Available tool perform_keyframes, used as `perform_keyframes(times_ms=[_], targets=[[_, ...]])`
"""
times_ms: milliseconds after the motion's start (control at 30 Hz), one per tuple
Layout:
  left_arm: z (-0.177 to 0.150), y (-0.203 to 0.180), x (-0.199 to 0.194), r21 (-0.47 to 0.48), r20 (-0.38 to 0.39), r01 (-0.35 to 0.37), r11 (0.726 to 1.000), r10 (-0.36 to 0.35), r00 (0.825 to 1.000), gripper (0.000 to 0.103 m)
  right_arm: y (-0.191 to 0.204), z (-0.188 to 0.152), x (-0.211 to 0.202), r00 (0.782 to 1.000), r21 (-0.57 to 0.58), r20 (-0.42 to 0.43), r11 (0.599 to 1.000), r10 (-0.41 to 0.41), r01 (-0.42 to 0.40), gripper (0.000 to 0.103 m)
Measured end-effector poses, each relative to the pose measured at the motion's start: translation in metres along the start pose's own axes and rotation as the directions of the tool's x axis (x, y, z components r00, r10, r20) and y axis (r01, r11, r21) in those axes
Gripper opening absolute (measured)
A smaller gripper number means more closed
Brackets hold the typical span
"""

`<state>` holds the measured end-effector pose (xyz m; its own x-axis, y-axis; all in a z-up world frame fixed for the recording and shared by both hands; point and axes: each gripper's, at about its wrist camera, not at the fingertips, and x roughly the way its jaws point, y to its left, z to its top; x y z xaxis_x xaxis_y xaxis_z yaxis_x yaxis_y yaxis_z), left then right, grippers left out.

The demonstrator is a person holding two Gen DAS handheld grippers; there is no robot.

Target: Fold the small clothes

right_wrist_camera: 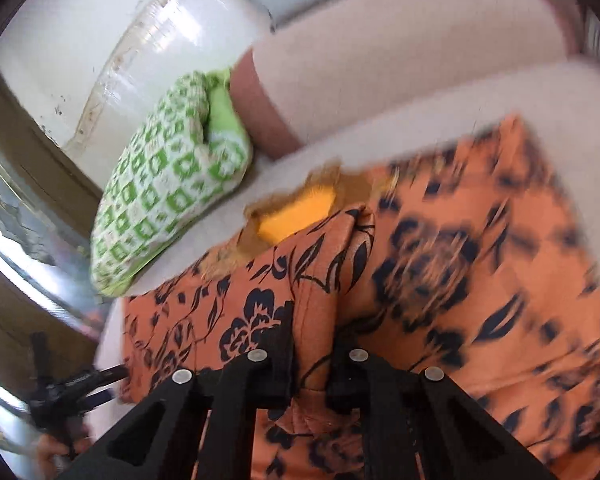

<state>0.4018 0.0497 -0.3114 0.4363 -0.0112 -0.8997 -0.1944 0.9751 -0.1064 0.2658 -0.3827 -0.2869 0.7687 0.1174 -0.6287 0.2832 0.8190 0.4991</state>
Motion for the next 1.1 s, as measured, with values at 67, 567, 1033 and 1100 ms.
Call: perform_keyframes(times_ms=[67,567,1033,1100], targets=[[-0.002,-0.008,-0.001,0.008,0.011,0.009,1.000,-0.009,1.000,0.083,-0.001,0.011,-0.014,0.995,-0.026,0.081,0.998,-0.057,0.059,0.010],[-0.018,-0.074,0.018,0.115,-0.015,0.032,0.993,-0.030,0.999,0.084,-0.110,0.060,-0.031,0.966,0.190,0.028,0.950,-0.258,0.248,0.016],[-0.029,-0.084,-0.020,0.160,0.071,0.048,0.986,-0.060,0.996,0.084,-0.099,0.049,-0.011,0.993,0.247,-0.113,0.968,-0.018,0.046,0.017],[-0.029,-0.086,-0.006,0.185,0.013,0.018,0.983,-0.021,1.000,0.084,-0.107,0.036,0.015,0.969,0.253,-0.239,0.960,-0.058,0.119,0.015]])
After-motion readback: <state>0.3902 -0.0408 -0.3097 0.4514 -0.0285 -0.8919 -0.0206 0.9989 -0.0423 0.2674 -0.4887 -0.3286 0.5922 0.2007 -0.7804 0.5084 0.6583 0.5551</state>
